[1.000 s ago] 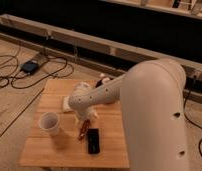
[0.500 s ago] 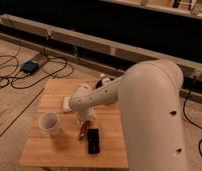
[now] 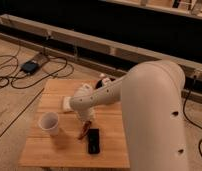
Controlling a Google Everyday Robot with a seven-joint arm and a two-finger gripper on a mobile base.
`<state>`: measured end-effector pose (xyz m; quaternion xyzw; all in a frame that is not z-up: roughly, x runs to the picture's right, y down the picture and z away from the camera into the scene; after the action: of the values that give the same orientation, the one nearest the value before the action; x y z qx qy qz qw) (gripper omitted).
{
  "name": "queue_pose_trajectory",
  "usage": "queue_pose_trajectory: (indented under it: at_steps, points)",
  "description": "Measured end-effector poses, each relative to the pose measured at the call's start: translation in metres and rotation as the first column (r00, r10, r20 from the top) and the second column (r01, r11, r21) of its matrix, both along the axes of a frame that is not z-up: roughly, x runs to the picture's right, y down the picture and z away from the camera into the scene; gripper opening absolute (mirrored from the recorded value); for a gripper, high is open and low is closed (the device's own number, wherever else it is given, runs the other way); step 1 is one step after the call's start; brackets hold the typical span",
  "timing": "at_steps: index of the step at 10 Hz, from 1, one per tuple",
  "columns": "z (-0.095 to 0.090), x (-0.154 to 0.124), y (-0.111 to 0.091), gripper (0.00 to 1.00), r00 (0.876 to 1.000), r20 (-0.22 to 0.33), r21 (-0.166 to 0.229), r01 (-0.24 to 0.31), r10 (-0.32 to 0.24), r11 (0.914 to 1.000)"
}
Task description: Drag the pepper across the table
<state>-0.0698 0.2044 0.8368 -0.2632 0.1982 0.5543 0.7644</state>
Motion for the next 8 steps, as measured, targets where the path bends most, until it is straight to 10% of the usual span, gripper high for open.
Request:
queue_pose_trajectory:
  at_steps: [8]
  points:
    - [0.007, 0.021, -0.031, 0.0, 0.997, -0.016, 0.063, -0.078, 0.079, 0.995]
